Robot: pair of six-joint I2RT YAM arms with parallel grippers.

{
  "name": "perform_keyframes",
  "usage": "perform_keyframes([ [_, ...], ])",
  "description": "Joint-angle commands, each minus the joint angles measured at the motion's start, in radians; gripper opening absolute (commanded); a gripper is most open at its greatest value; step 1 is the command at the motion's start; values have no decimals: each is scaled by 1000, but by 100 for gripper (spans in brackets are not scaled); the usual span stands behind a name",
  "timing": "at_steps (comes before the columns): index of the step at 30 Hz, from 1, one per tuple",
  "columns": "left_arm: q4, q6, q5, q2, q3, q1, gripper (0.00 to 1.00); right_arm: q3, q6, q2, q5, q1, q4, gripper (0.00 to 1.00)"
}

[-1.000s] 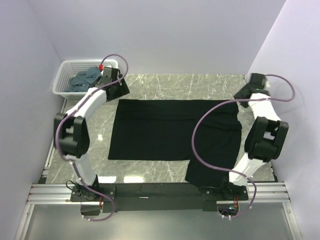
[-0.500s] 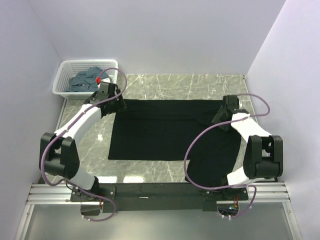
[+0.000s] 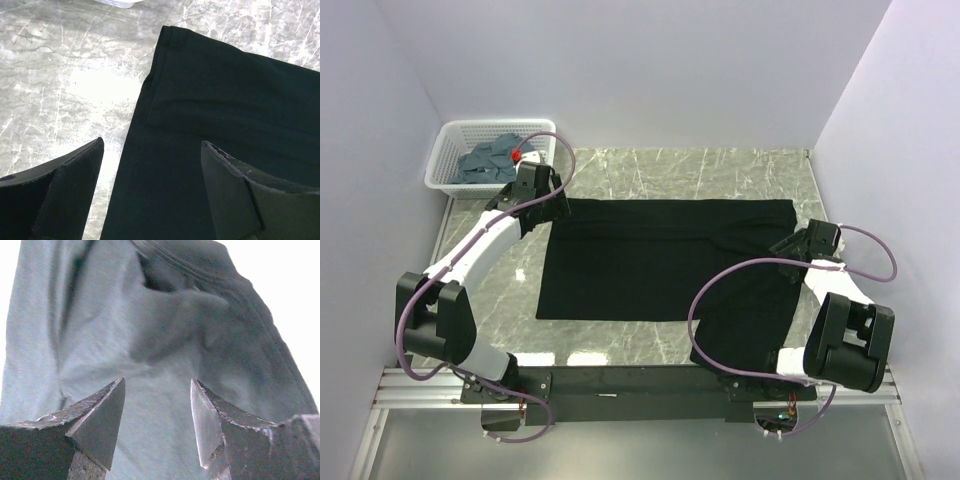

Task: Fold and stack the t-shirts
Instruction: Fold the tshirt

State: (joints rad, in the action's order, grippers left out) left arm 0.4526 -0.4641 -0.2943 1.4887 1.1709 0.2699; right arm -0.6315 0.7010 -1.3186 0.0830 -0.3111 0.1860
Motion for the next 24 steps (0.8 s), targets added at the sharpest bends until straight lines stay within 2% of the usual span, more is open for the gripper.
perform_keyframes([
  [1, -23, 18, -22, -1, 13, 0, 84, -16, 46, -11, 41, -17, -109, 62],
  [6, -22, 21, -22, 10, 16, 0, 84, 6, 61, -45, 40, -37, -181, 62],
  [16, -15, 21, -17, 28, 21, 0, 84, 10, 52, -102, 61, -36, -183, 59],
  [22, -15, 21, -9, 30, 21, 0, 84, 3, 55, -122, 70, -34, -235, 56],
  [24, -15, 22, -16, 28, 21, 0, 84, -7, 49, -129, 70, -34, -241, 49],
])
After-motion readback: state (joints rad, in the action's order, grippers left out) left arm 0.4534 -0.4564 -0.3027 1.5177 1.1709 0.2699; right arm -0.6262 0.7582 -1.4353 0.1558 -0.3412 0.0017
